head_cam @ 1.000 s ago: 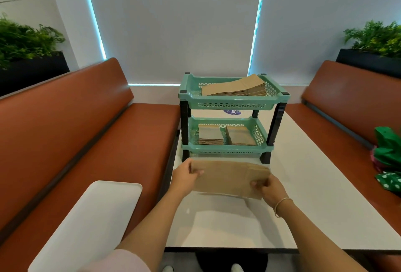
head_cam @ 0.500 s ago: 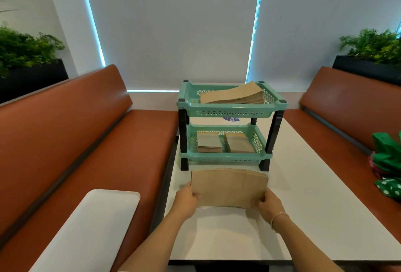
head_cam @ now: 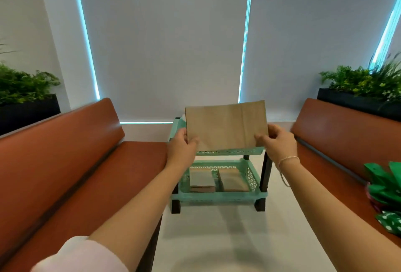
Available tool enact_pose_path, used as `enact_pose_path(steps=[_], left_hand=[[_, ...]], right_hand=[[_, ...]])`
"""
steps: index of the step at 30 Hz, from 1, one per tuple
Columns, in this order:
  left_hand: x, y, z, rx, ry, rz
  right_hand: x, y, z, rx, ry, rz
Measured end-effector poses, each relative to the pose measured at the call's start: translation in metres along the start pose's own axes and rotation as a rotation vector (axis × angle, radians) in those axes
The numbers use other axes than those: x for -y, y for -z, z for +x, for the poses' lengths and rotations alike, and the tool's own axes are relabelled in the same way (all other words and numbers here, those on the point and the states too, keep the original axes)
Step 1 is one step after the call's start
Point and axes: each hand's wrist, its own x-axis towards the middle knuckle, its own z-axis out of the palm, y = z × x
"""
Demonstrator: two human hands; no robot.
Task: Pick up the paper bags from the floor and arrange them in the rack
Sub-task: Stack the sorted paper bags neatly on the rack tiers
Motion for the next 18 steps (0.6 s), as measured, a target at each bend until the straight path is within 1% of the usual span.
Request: enact_pose_path(steps=[2, 5, 8, 10, 12, 15, 18], left_hand=[[-0.018, -0.003, 0.027, -0.040, 0.019, 0.060], [-0.026, -0.010, 0.064, -0.087, 0.094, 0.148], [-0.021, -0.019, 0.090, -0.057, 0.188, 0.294], [-0.013, -0.028, 0.106, -0.035, 0.240, 0.356], [-0.005, -0.038, 0.118, -0.021, 0.283, 0.402], [0.006, -0.053, 0.128, -0.038, 0.355, 0.345], [0.013, -0.065, 0.131, -0.049, 0.416, 0.222]], right_hand=[[0.017, -0.003, 0.028, -0.014, 0.020, 0.016], [0.025, -0.015, 0.063, -0.015, 0.004, 0.021], [0.020, -0.031, 0.087, -0.007, -0.010, -0.038], [0.013, -0.041, 0.100, -0.002, -0.019, -0.097], [0.003, -0.050, 0.111, -0.003, -0.040, -0.107], [-0.013, -0.057, 0.122, 0.007, -0.056, -0.134], [-0.024, -0.061, 0.127, 0.015, -0.058, -0.181]])
